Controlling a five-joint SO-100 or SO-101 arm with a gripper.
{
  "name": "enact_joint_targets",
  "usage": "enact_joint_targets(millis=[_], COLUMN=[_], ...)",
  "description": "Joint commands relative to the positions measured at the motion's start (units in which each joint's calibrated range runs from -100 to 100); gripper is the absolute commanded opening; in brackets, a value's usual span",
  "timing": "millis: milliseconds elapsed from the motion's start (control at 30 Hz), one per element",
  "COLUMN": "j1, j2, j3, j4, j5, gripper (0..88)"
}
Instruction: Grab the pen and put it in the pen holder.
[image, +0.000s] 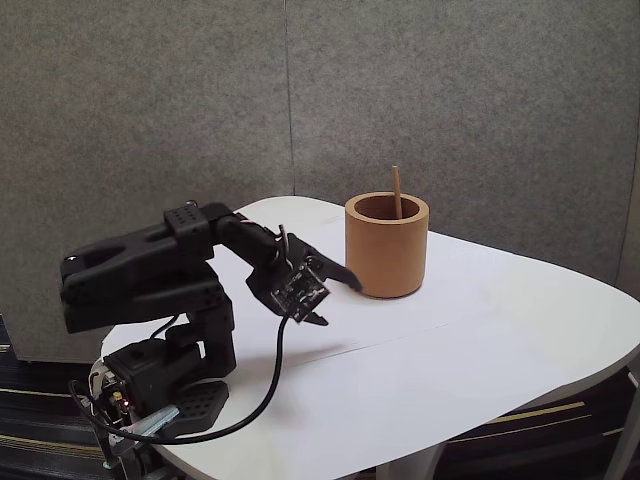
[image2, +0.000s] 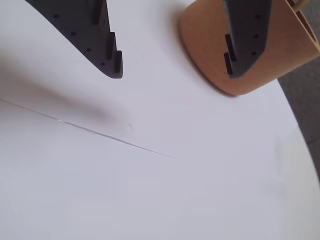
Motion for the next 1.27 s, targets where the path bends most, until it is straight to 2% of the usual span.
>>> enact_joint_targets(millis=[0, 133, 1233], j1=[0.36, 0.36, 0.07], j2=[-0.39, -1.13, -1.21], j3=[3.07, 5.42, 5.42], j4=[5.25, 9.75, 9.83], j5=[-1.81, -1.81, -1.44], gripper=[28.6, 28.6, 28.6])
